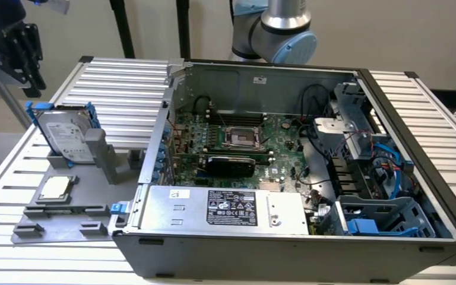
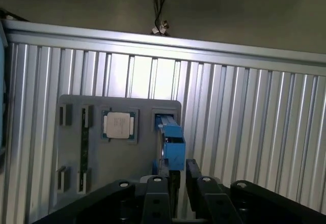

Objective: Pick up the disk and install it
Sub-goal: 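Pick up the disk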

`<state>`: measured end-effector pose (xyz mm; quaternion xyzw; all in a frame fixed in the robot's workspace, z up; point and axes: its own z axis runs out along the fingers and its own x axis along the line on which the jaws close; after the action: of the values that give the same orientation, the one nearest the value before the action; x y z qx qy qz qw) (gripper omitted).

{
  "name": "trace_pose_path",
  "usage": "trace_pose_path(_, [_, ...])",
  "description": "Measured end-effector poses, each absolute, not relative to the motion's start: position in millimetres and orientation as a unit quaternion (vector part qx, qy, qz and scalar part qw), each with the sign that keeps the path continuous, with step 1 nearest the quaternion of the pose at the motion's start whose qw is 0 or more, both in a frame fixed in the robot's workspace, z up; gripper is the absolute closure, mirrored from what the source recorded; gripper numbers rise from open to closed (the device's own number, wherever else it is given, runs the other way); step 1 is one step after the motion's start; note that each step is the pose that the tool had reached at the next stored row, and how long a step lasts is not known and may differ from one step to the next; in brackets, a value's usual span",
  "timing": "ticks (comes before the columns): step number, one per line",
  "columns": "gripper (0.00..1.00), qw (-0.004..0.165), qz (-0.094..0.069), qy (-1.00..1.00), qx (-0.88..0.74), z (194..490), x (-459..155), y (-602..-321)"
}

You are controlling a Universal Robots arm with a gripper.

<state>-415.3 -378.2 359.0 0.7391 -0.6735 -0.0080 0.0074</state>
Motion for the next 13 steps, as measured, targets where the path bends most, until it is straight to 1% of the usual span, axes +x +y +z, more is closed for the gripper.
trace_pose_path(1, [0.70,0.007,-0.008,-0.673,0.739,359,-415,-378])
trace_pose_path(5, [0.47,0.007,-0.008,-0.673,0.739,356,-415,-378])
trace_pose_path(6, [0.47,0.007,-0.008,-0.673,0.739,354,-415,-378])
trace_pose_path(7, [0.41,0.008,-0.008,-0.673,0.739,353,-415,-378])
trace_pose_path(8, [0.41,0.007,-0.008,-0.673,0.739,351,-415,-378])
trace_pose_path(10, [0.29,0.007,-0.008,-0.673,0.739,347,-415,-378])
trace_pose_path(11, [0.29,0.008,-0.008,-0.673,0.739,345,-415,-378])
trace_pose_path(12, [0.23,0.007,-0.008,-0.673,0.739,344,-415,-378])
trace_pose_path(13, [0.23,0.007,-0.008,-0.673,0.739,342,-415,-378])
